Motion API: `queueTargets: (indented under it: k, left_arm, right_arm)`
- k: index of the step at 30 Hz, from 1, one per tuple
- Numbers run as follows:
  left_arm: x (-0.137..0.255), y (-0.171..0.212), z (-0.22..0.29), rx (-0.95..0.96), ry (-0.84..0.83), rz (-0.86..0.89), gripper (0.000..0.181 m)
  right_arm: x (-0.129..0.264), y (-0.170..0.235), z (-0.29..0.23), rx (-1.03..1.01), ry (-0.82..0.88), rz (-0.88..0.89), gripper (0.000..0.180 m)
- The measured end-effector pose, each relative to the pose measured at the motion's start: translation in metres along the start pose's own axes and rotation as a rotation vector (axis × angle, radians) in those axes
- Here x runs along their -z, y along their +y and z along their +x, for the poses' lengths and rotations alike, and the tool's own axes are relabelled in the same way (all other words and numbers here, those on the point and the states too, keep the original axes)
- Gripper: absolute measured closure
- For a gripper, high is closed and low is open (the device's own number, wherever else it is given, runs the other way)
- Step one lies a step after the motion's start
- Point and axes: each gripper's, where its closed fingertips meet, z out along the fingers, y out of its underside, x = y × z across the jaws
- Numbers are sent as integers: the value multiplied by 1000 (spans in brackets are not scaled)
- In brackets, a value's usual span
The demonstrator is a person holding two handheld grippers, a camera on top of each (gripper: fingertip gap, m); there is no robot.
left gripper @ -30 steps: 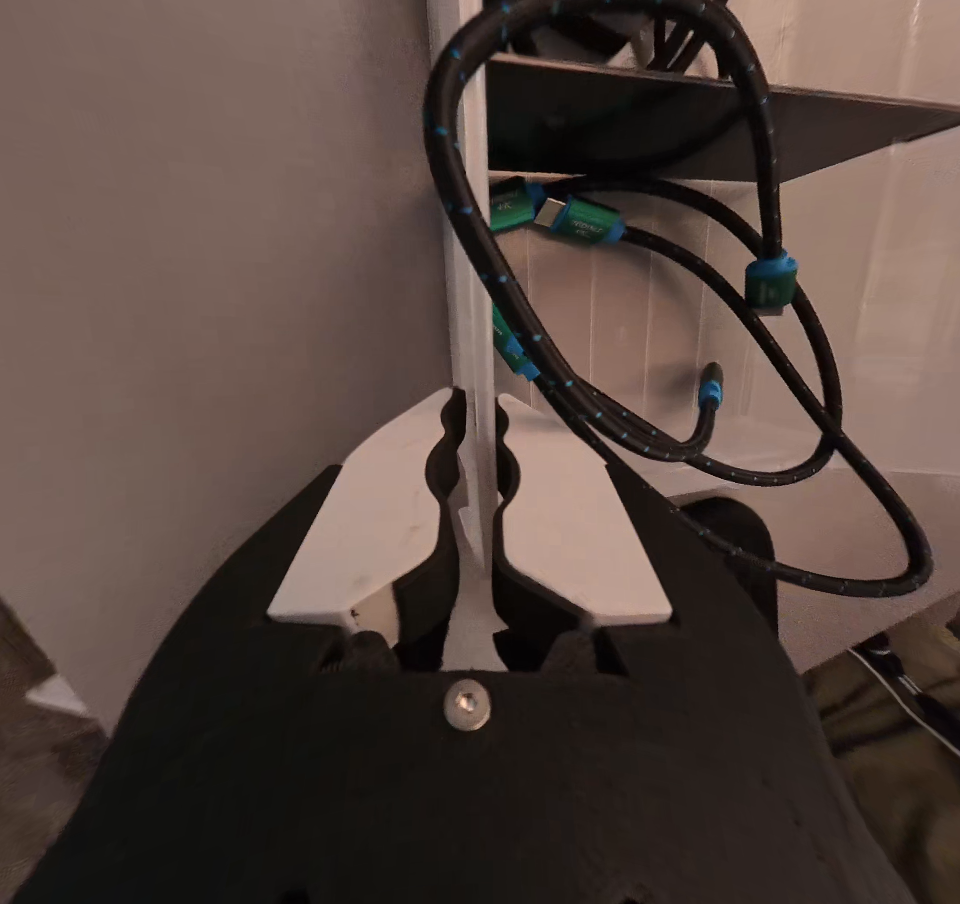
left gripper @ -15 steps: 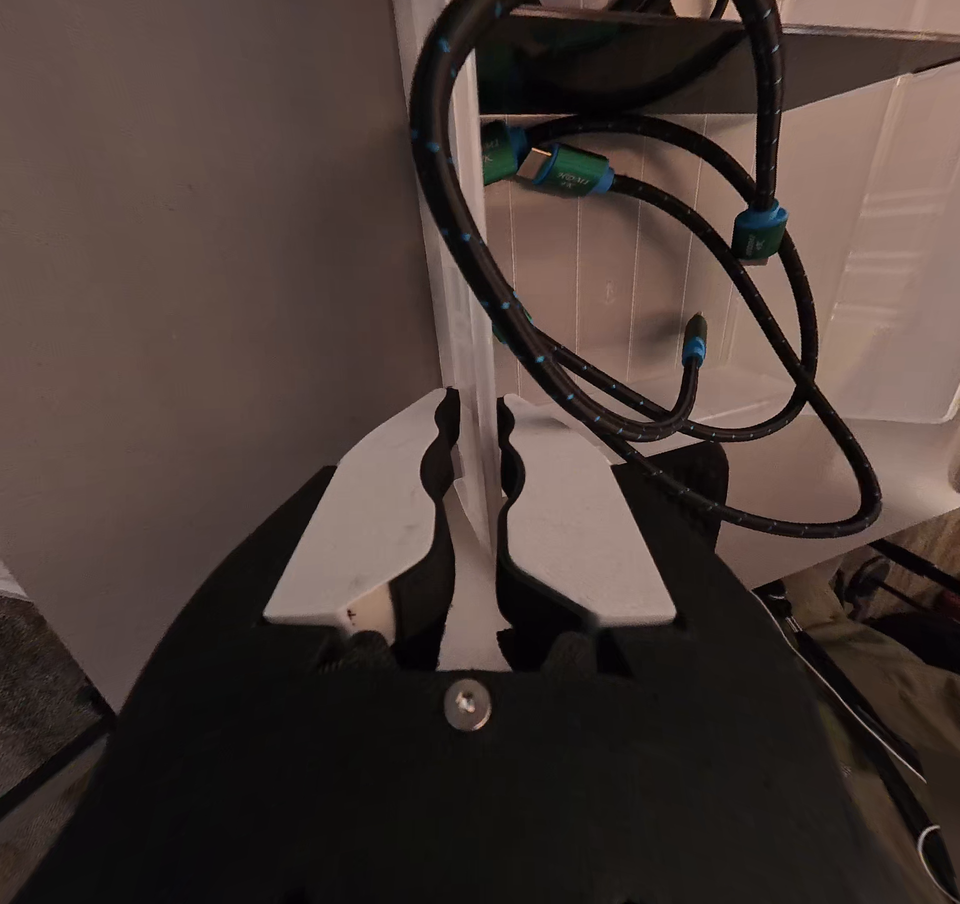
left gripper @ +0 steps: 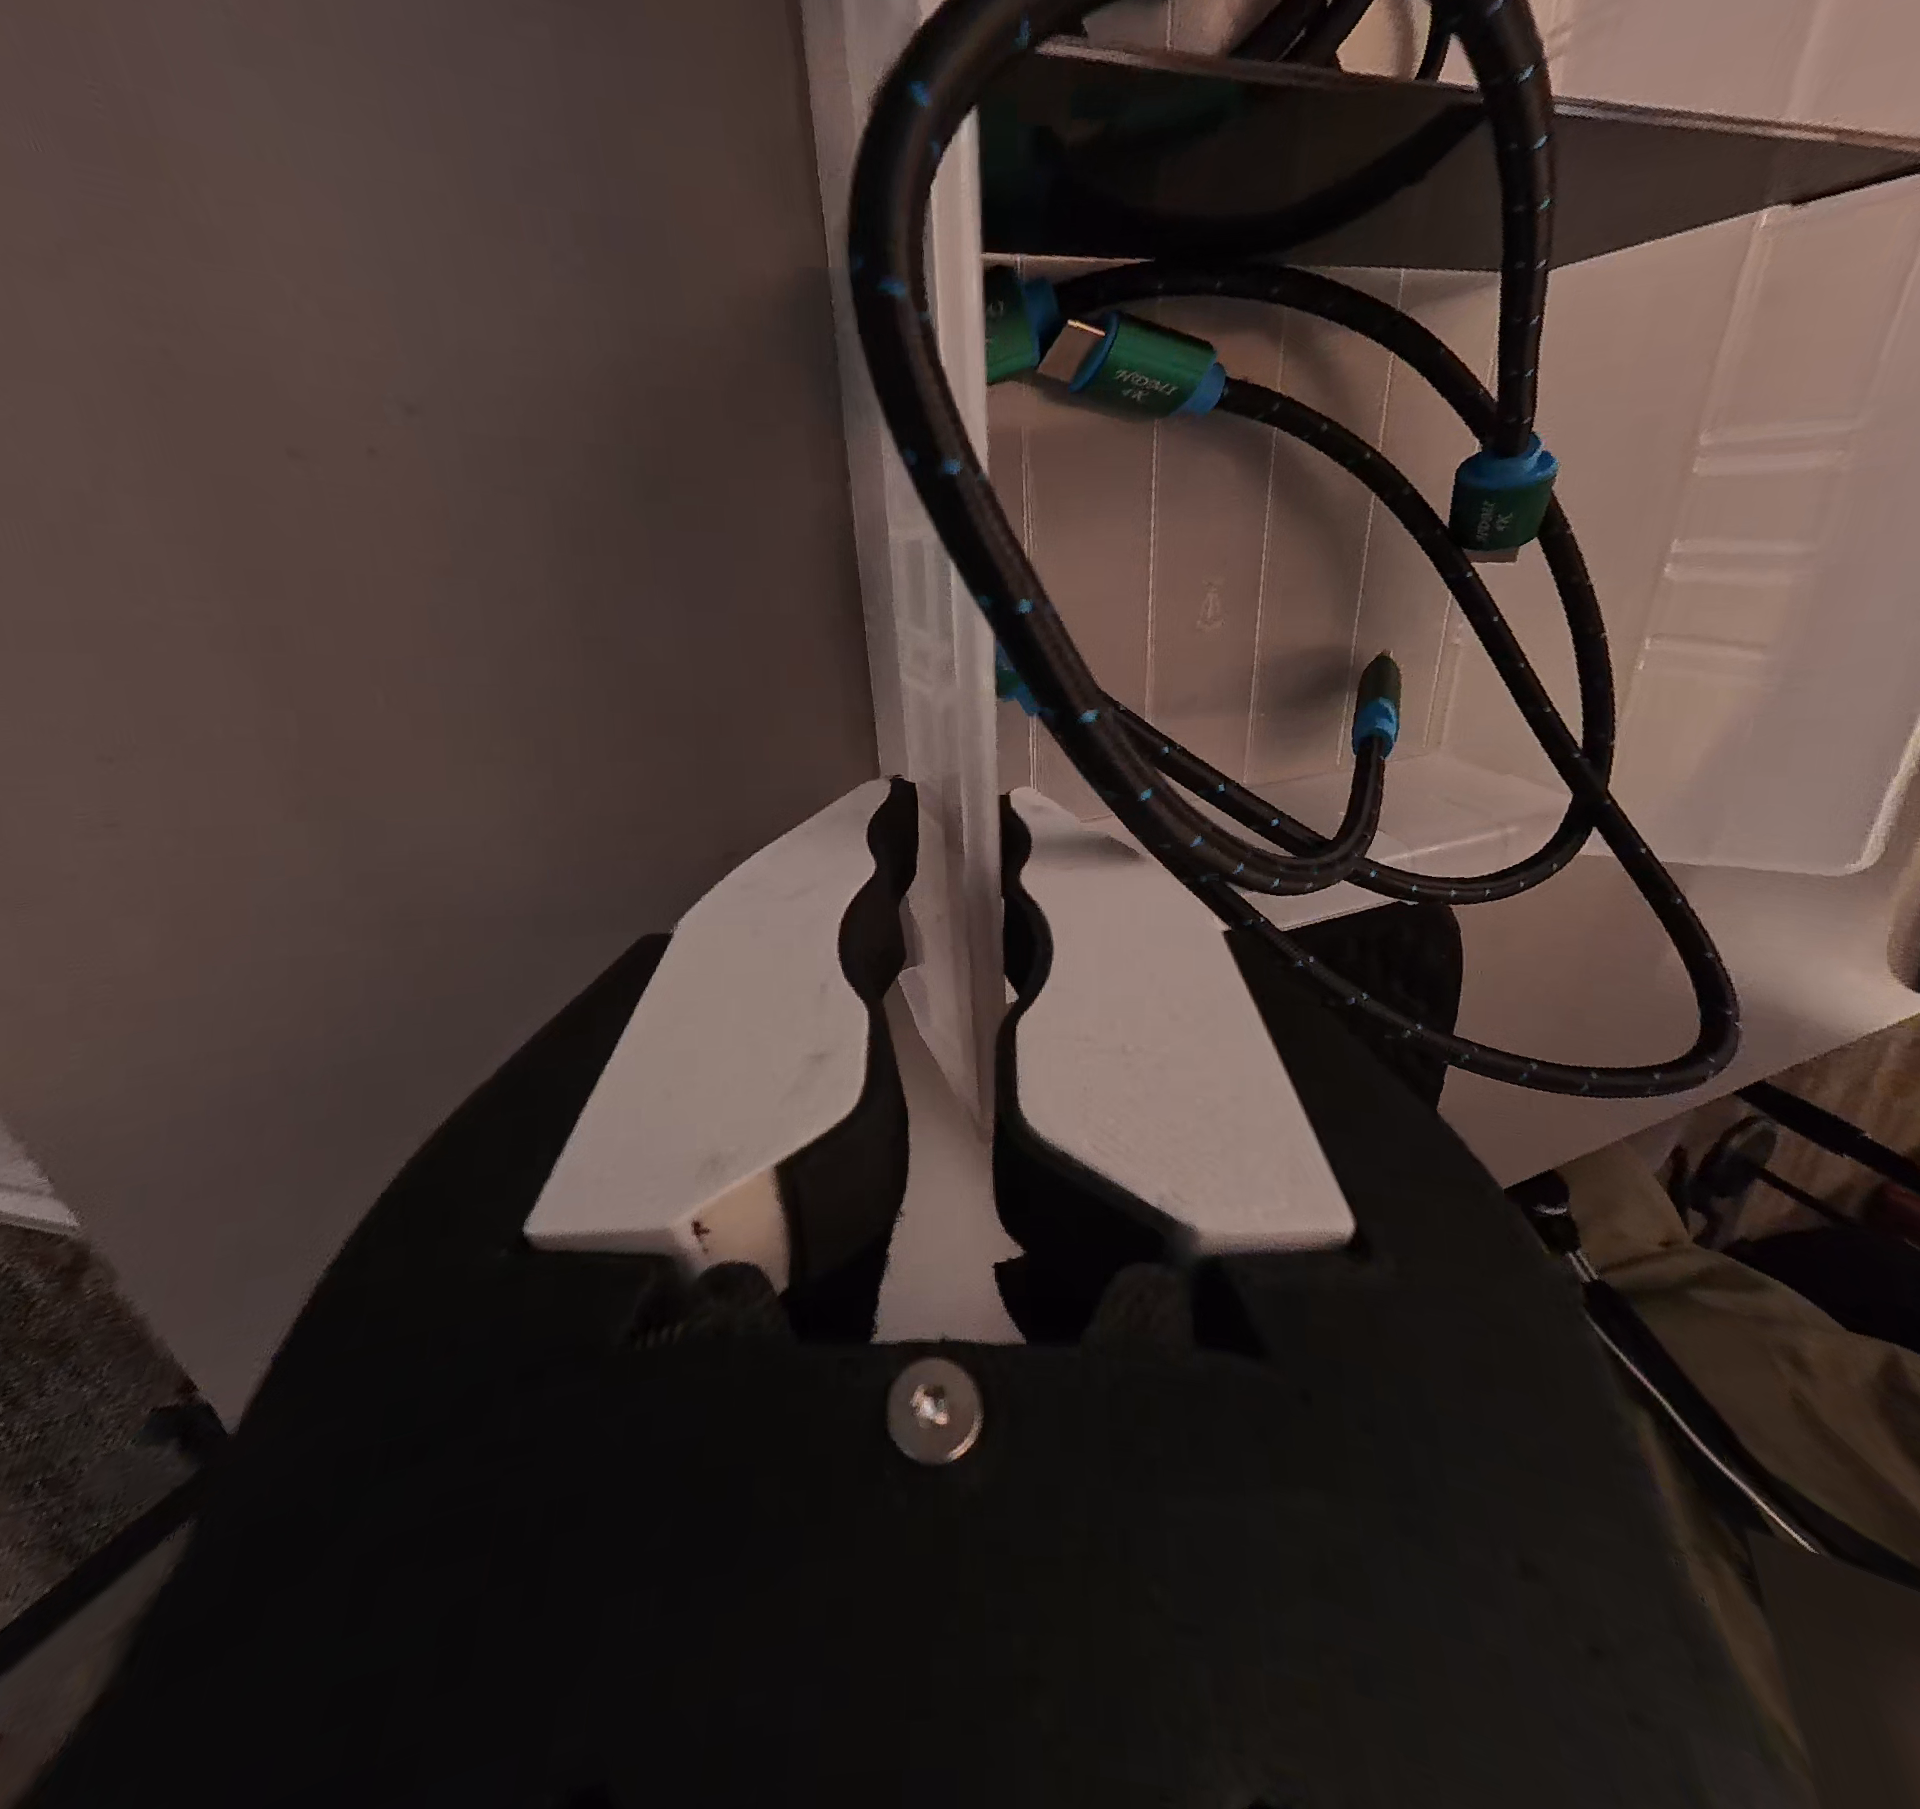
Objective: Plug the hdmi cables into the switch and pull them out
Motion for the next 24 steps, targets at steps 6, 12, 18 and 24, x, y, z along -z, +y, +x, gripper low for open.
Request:
queueTargets:
  k: [6, 12, 18, 24]
  left_arm:
    - [11, 2, -4, 53, -15, 37, 160]
    - [52, -15, 5, 107, 18, 261, 148]
    - [41, -42, 1, 118, 20, 305, 107]
    - [8, -51, -5, 121, 32, 206, 141]
  right_arm:
    - [0, -5, 1, -43, -20, 66, 144]
    - [14, -9, 4, -26, 15, 152, 141]
    - [35, -15, 15, -72, 68, 248, 139]
    - [21, -18, 1, -75, -22, 214, 167]
